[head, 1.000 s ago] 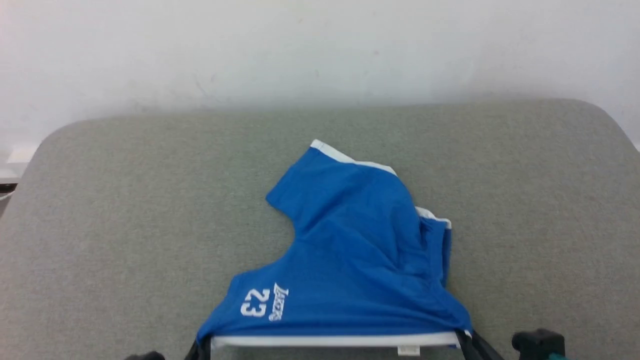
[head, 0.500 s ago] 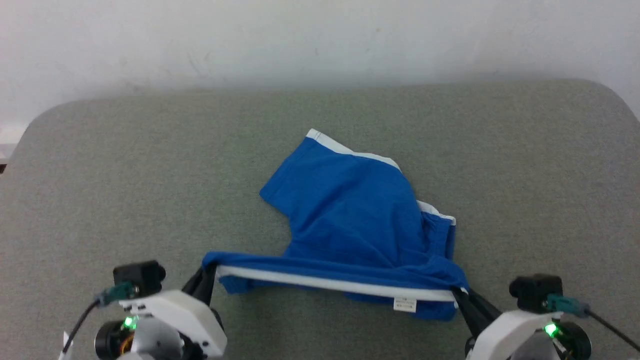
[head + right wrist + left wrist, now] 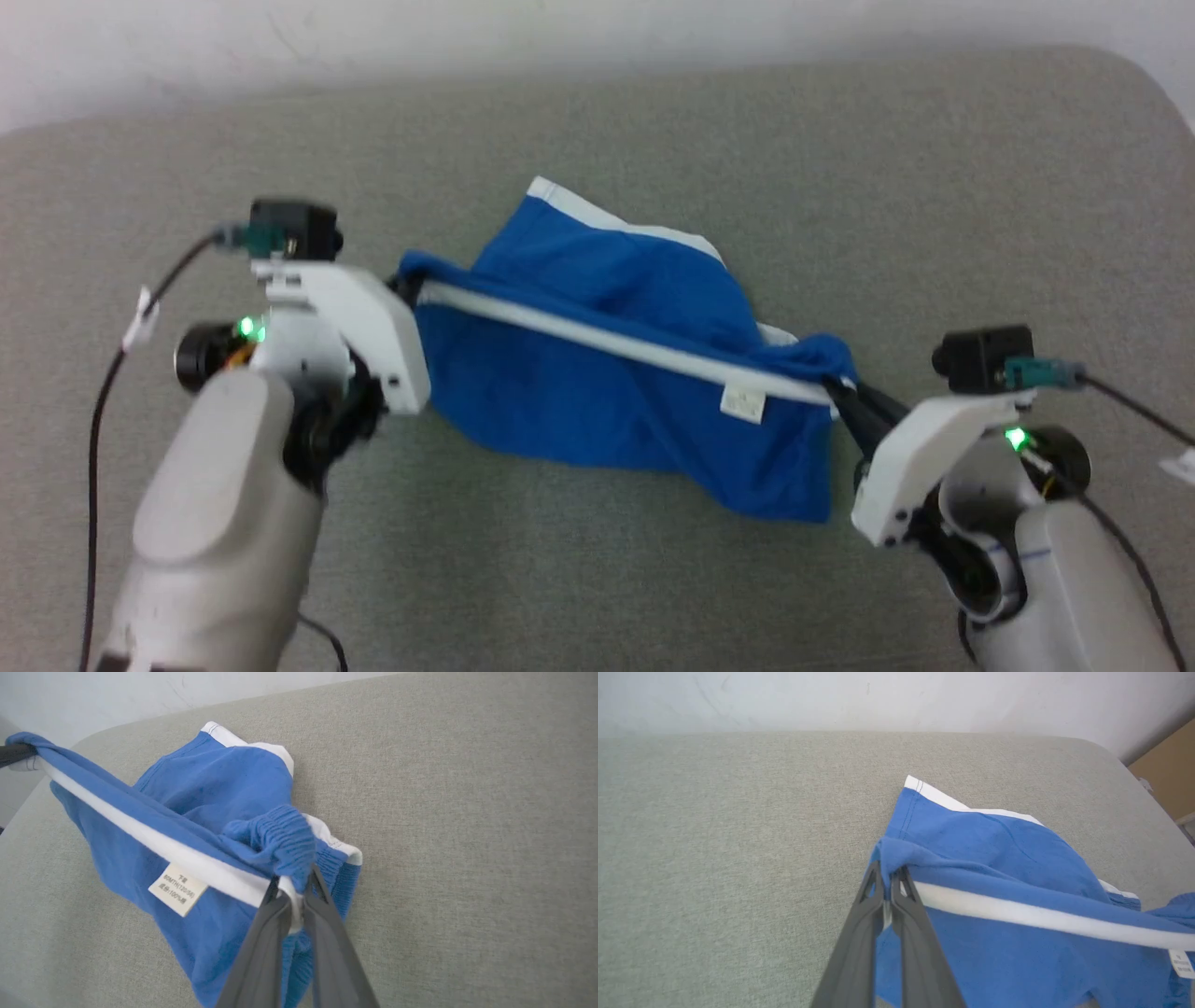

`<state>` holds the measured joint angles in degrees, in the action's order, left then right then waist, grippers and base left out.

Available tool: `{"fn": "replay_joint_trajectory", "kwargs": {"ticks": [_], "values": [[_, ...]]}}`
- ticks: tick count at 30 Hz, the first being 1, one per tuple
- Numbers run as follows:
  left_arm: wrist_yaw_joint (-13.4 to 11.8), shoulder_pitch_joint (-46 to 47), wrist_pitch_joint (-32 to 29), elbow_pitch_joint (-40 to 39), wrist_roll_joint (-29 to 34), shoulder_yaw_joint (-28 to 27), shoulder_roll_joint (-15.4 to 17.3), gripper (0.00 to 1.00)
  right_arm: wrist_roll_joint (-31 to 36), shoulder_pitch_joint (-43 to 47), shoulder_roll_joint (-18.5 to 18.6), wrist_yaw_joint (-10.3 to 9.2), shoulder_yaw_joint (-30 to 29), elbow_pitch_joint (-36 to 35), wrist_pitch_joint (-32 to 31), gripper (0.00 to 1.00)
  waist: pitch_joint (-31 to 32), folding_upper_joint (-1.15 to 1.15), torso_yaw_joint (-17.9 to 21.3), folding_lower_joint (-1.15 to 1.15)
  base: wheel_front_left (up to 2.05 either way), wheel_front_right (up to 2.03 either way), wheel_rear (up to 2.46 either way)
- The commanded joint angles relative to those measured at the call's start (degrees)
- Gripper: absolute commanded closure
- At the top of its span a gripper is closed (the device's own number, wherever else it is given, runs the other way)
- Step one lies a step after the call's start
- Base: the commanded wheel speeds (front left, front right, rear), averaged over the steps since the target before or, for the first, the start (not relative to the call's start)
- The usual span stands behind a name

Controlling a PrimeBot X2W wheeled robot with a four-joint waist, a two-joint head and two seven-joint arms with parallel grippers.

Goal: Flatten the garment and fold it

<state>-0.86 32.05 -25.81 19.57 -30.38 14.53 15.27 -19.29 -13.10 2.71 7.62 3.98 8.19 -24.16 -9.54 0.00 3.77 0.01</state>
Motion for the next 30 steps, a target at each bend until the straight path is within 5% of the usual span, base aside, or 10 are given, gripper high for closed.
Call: {"fn": "replay_joint_trajectory", "kwargs": {"ticks": [1, 18, 19, 21, 22, 30], "values": [[0.48, 3.10, -0.33, 2.10, 1.10, 0.53, 0.29, 1.00, -0.76, -1.89, 0.17, -0.13, -0.27, 0.92, 0.13, 1.00, -3.31, 0.00, 2.01, -0.01, 0.00, 0.00, 0.00], [3.13, 25.76, 2.70, 27.25, 4.12, 3.60, -2.51, 1.00, -5.10, -15.58, 0.17, -0.13, 4.38, 12.79, 5.16, 1.00, -13.14, 0.00, 7.63, -0.01, 0.00, 0.00, 0.00], [3.51, 26.14, 3.33, 28.49, 3.88, 3.58, -2.84, 1.00, -5.41, -15.86, 0.17, -0.13, 4.94, 13.50, 5.55, 0.93, -13.28, 0.00, 7.73, -0.01, 0.00, 0.00, 0.00], [4.50, 26.60, 3.90, 30.86, 2.98, 3.45, -3.56, 0.23, -5.94, -16.17, 0.17, -0.13, 5.89, 14.68, 6.54, 0.60, -13.40, 0.00, 7.86, -0.01, 0.00, 0.00, 0.00], [4.87, 26.74, 4.51, 31.81, 2.69, 3.40, -3.75, 0.00, -5.84, -16.22, 0.17, -0.13, 6.30, 15.17, 7.20, 0.00, -13.35, 0.00, 7.86, -0.01, 0.00, 0.00, 0.00], [6.72, 24.69, 16.19, 34.93, 0.04, 1.75, -5.64, 0.00, -1.62, -12.94, 0.35, -0.13, 7.32, 16.07, 19.46, 0.00, -10.13, 0.00, 6.01, -0.01, 0.00, 0.00, 0.00]]}}
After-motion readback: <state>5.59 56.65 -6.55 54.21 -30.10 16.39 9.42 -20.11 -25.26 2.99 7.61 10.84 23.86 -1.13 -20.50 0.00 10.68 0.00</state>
